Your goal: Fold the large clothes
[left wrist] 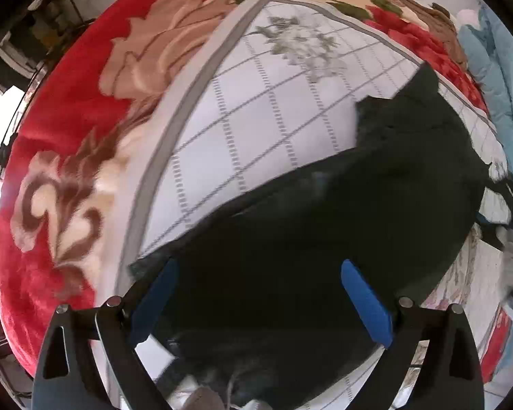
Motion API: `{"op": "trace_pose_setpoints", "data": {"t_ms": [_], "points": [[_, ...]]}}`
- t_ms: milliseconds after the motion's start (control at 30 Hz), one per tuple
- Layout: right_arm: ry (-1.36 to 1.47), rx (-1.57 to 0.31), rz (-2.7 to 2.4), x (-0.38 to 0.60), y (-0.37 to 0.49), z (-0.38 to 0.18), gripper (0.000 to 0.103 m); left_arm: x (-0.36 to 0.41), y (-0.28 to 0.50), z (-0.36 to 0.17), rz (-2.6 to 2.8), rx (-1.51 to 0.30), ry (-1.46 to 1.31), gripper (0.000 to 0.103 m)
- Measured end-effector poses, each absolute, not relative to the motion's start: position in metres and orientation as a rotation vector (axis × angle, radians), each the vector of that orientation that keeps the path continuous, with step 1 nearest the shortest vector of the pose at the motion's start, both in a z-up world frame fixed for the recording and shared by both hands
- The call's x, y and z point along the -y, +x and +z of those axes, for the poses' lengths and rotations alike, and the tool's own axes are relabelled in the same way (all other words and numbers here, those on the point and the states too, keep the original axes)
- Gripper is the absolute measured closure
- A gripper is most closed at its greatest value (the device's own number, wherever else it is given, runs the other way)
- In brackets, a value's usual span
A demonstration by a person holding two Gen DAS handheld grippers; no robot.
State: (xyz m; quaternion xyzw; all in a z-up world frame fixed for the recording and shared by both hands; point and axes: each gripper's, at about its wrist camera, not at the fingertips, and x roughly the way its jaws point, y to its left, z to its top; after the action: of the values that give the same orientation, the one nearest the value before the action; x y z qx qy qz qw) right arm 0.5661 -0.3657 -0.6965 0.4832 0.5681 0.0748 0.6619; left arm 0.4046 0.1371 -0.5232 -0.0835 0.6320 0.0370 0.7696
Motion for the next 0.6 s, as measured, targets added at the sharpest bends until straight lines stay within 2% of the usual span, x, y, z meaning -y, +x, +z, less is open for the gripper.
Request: {"op": "trace_pose_setpoints", "data": {"t_ms": [33,67,133,167,300,400,533,600], "points": [[1.108,-1.266,0.195,0.364,0.570,-0.699,0.032,-0.133,0.407,-0.522,0.081,-1.370,-0.175,0.005],[1.112,-1.235,0.202,0.363,0.572,-0.699,0.043,-0.128,0.409,-0.522,0.085,-1.370,-0.162,0.005],[1.077,-1.242,0.158,0.360,0.570,-0.698,0.080,-0.119,0.410,-0.520,0.099,-1.367,-0.139,0.005],[1.094,-1.222,0.135,0.361,0.562,-0.695,0.085,-0.113,0.410,-0.519,0.099,-1.365,-0.129,0.005],[1.193,-1.188,0.004,0.384,0.503,-0.675,0.090,-0.094,0.404,-0.515,0.090,-1.375,-0.089,0.005],[1.274,-1.181,-0.141,0.416,0.415,-0.658,0.090,-0.077,0.391,-0.513,0.075,-1.384,-0.052,0.005],[1.198,-1.255,-0.286,0.434,0.331,-0.645,0.091,-0.052,0.376,-0.524,0.028,-1.429,-0.044,0.005],[1.204,-1.328,-0.326,0.442,0.308,-0.658,0.082,-0.038,0.374,-0.532,0.007,-1.449,-0.038,0.005]]}}
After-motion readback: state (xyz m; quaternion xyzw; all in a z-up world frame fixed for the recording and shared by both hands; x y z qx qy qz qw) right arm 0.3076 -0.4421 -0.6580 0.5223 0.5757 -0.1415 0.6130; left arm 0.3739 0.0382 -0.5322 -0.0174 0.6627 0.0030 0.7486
